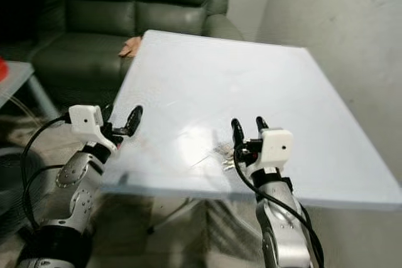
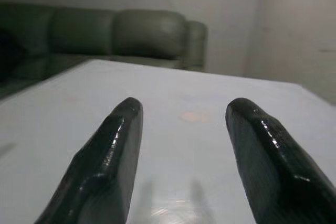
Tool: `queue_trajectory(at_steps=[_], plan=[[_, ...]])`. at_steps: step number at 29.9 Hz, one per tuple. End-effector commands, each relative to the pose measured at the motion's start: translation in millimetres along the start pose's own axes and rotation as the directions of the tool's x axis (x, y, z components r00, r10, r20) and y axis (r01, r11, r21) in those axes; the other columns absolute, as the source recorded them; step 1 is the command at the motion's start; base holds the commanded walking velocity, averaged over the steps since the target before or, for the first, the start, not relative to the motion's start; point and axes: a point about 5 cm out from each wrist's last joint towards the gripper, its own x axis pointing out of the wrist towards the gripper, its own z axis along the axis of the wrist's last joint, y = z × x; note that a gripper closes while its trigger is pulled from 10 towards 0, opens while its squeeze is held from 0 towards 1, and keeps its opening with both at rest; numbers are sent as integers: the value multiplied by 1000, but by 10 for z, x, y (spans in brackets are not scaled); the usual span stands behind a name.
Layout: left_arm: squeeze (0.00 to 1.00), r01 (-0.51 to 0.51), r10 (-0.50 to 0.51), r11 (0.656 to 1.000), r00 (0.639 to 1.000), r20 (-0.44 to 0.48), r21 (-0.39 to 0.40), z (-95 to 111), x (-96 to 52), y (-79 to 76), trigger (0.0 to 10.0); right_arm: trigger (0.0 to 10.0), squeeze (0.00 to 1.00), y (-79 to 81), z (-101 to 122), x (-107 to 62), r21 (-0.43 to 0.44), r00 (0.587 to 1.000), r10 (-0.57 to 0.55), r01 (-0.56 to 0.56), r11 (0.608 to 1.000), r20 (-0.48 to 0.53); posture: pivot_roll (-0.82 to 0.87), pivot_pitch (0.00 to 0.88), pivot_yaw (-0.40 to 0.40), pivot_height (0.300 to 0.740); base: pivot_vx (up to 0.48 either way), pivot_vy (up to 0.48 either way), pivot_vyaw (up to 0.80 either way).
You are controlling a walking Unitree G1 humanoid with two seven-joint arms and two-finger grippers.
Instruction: Hang keys on a hook
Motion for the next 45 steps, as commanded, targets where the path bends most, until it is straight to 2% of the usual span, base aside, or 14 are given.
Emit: queue_trajectory(at_steps=[1, 9, 12, 15, 17, 19, 21, 25, 29, 38, 41, 45], plan=[[0, -10, 9, 999, 999, 40, 40, 100, -1, 58, 10000, 10000, 0, 53, 50, 22, 10, 1000, 20, -20, 1000, 23, 12, 0, -58, 740, 0, 0, 0], [0, 29, -31, 997, 999, 27, 70, 46, -33, -22, 10000, 10000, 0, 87, 43, 20, -18, 998, 64, -63, 998, 2, 11, 0, -60, 740, 0, 0, 0], [0, 90, -91, 994, 996, 18, 69, 4, -77, -94, 10000, 10000, 0, 103, 16, 29, -20, 996, 82, -83, 996, -35, 10, 0, -61, 740, 0, 0, 0], [0, 127, -127, 988, 992, -9, 89, -57, -110, -157, 10000, 10000, 0, 98, -41, 72, -25, 994, 39, -42, 999, -106, 11, 0, -62, 740, 0, 0, 0], [0, 135, -135, 987, 991, -13, 86, -67, -115, -168, 10000, 10000, 0, 100, -48, 78, -27, 993, 35, -38, 999, -116, 11, 0, -62, 740, 0, 0, 0], [0, 197, -195, 976, 980, -29, 96, -108, -150, -272, 10000, 10000, 0, 126, -94, 121, 1, 986, 21, -21, 1000, -168, 12, 0, -64, 740, 0, 0, 0], [0, 210, -208, 972, 978, -33, 103, -119, -158, -299, 10000, 10000, 0, 127, -109, 135, -1, 982, 11, -11, 1000, -186, 14, 0, -65, 740, 0, 0, 0], [0, 294, -290, 952, 955, -64, 78, -191, -212, -459, 10000, 10000, 0, 90, -218, 206, -94, 955, -110, 87, 992, -276, 15, 0, -68, 740, 0, 0, 0], [0, 340, -334, 938, 939, -83, 71, -234, -255, -540, 10000, 10000, 0, 86, -266, 219, -109, 936, -151, 122, 987, -318, 15, 0, -68, 740, 0, 0, 0], [0, 342, -337, 937, 938, -81, 72, -219, -253, -560, 10000, 10000, 0, -9, -430, 171, -160, 873, -267, 220, 962, -409, 19, 0, -71, 740, 0, 0, 0], [0, 347, -341, 935, 937, -80, 73, -209, -252, -562, 10000, 10000, 0, -18, -448, 147, -138, 869, -267, 230, 963, -417, 18, 0, -70, 740, 0, 0, 0], [0, 369, -363, 927, 928, -84, 73, -206, -263, -584, 10000, 10000, 0, -49, -522, 76, -153, 850, -276, 231, 961, -449, 14, 0, -67, 740, 0, 0, 0]])
